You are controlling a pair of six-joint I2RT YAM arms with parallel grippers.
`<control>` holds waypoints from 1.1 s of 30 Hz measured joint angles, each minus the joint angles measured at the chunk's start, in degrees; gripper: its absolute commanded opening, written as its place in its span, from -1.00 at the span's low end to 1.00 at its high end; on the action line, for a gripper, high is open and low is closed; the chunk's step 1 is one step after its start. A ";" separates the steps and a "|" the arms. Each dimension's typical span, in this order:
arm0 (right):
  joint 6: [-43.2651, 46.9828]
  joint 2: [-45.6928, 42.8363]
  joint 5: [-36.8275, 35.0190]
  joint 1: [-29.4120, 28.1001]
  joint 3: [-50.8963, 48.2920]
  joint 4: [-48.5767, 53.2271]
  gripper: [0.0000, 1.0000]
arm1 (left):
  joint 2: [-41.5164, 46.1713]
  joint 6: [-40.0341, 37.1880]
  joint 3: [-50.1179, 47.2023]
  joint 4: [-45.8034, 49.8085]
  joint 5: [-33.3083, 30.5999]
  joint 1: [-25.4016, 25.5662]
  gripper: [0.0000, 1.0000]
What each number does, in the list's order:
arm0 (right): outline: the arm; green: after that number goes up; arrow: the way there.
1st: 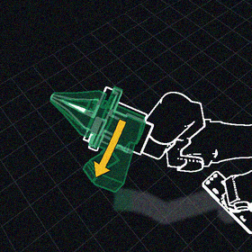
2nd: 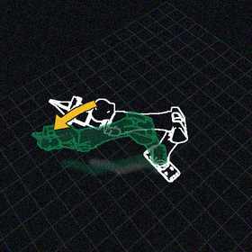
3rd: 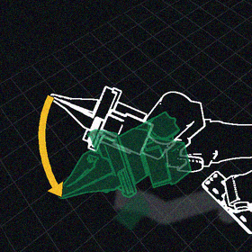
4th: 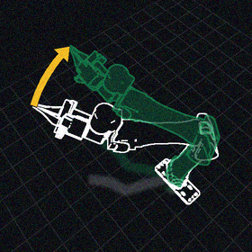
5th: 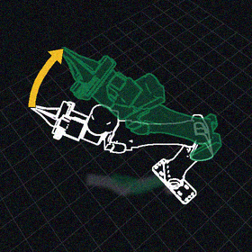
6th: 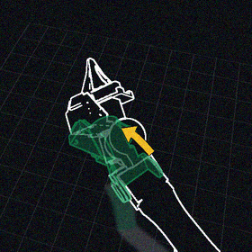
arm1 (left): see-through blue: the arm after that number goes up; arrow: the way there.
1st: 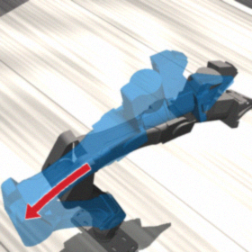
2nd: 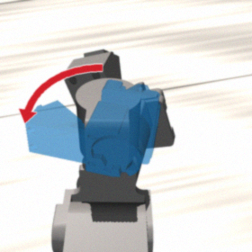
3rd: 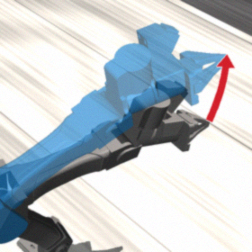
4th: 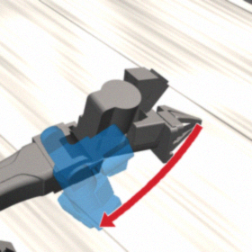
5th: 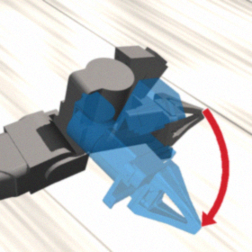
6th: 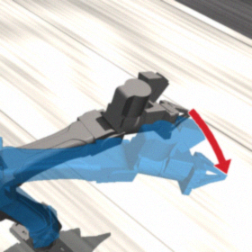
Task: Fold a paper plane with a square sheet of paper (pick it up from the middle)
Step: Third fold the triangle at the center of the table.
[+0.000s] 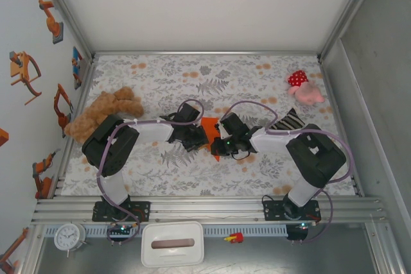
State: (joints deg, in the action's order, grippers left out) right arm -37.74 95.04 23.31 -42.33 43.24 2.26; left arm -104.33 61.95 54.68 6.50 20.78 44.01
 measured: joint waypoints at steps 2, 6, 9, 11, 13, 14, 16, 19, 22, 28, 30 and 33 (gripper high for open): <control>0.00 0.33 0.00 0.00 0.00 0.00 -1.00 | -0.02 -0.15 0.11 0.20 0.00 0.00 -0.75; 0.00 0.68 -0.02 0.00 0.00 -0.02 -1.00 | -0.02 -0.66 0.63 1.18 -0.02 0.00 -0.74; 0.00 0.74 -0.20 0.00 0.00 -0.02 -1.00 | -0.02 -1.31 0.94 1.64 0.02 0.00 -0.74; 0.00 0.74 -0.22 0.00 0.00 0.00 -1.00 | -0.02 -1.86 1.16 1.84 0.02 0.00 -0.73; 0.00 0.74 -0.26 0.00 0.00 0.00 -1.00 | -0.02 -2.64 1.60 2.01 0.00 0.00 -0.72; 0.00 0.74 -0.33 0.00 0.00 0.02 -1.00 | -0.02 -3.08 1.86 2.08 -0.02 -0.02 -0.72; 0.00 0.74 -0.42 0.00 0.00 0.02 -1.00 | -0.02 -3.87 2.34 2.08 0.00 -0.17 -0.72; 0.00 0.81 -0.42 0.00 0.00 0.02 -1.00 | -0.04 -4.85 2.91 2.03 0.02 -0.68 -0.72; 0.00 0.83 -0.39 0.00 0.00 0.00 -1.00 | -0.46 -5.49 3.08 1.86 0.04 -1.33 -0.72; 0.00 0.83 -0.42 0.00 0.00 0.00 -1.00 | -1.92 -6.32 3.13 1.88 0.46 -2.43 -0.72; 0.00 0.83 -0.42 0.00 0.00 0.00 -1.00 | -2.05 -6.62 3.32 1.90 0.87 -2.73 -0.72; 0.00 0.83 -0.44 0.00 0.00 0.00 -1.00 | -2.36 -6.97 3.50 1.92 1.31 -3.19 -0.72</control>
State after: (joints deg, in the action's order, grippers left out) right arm -37.74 95.88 22.87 -42.33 43.24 2.26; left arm -106.69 54.98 58.17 8.43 22.09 40.82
